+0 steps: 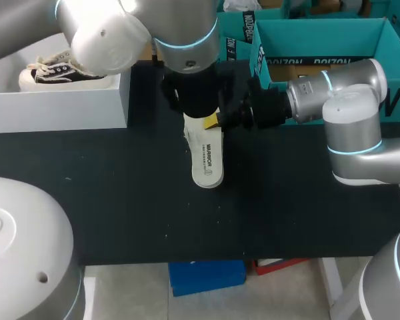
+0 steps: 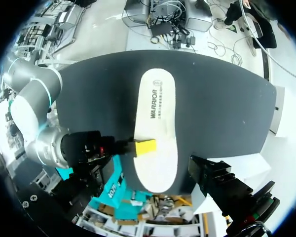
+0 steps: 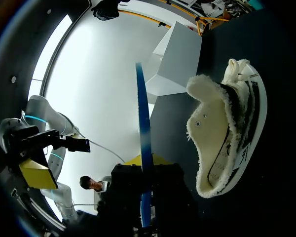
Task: Take the shoe out of the shoebox, open the shoe tongue, remove and reinsert the insole, then place the shoe into the shoebox
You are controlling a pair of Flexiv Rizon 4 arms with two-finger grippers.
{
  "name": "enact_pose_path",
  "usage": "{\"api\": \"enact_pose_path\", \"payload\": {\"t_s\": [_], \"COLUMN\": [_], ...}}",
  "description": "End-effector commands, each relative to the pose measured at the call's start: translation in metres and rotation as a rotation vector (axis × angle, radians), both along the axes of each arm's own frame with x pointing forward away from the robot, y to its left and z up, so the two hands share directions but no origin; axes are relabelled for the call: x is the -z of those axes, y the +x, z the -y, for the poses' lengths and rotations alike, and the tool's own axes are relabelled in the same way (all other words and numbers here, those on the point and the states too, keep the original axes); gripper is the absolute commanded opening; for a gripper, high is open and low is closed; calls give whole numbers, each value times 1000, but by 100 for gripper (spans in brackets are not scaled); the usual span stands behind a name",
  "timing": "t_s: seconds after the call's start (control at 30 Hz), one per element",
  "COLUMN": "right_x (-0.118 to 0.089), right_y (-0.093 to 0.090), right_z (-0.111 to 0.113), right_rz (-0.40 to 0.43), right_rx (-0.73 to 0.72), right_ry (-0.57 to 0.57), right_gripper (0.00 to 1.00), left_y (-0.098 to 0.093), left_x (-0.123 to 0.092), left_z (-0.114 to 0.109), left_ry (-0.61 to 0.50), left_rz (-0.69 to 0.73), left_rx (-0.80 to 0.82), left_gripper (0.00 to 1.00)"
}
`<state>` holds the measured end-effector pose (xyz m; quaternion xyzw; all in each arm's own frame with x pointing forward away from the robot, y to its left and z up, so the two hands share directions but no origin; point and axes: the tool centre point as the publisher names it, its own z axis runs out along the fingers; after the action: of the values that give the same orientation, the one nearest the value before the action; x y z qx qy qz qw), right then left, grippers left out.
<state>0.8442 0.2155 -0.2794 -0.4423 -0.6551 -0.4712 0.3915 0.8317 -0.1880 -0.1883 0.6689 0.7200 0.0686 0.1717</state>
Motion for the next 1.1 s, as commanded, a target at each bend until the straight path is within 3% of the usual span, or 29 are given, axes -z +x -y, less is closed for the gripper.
{"api": "enact_pose_path", "payload": {"t_s": [0.03,0.47,0.83,0.93,1.1], "right_x": [1,1,1,1,1], "right_y": [0,0,0,0,0], "right_z": [-2,-2,-2,-2,-2], "right_rz": [0,0,0,0,0], "right_rx": [2,2,2,2,2], "right_ry": [-2,-2,-2,-2,-2], "right_gripper": [0,0,0,0,0], "left_y": [-21,-68,-93,-94,-88], "left_x": [4,22,33,36,40], "left_z": [-6,-6,-3,-8,-26], "left_ry": [-4,-20,-61,-169,-466], "left_rz": [22,-9,-35,-63,-121], "left_rx": [7,37,68,102,184], "left_gripper": [100,100,100,100,100]}}
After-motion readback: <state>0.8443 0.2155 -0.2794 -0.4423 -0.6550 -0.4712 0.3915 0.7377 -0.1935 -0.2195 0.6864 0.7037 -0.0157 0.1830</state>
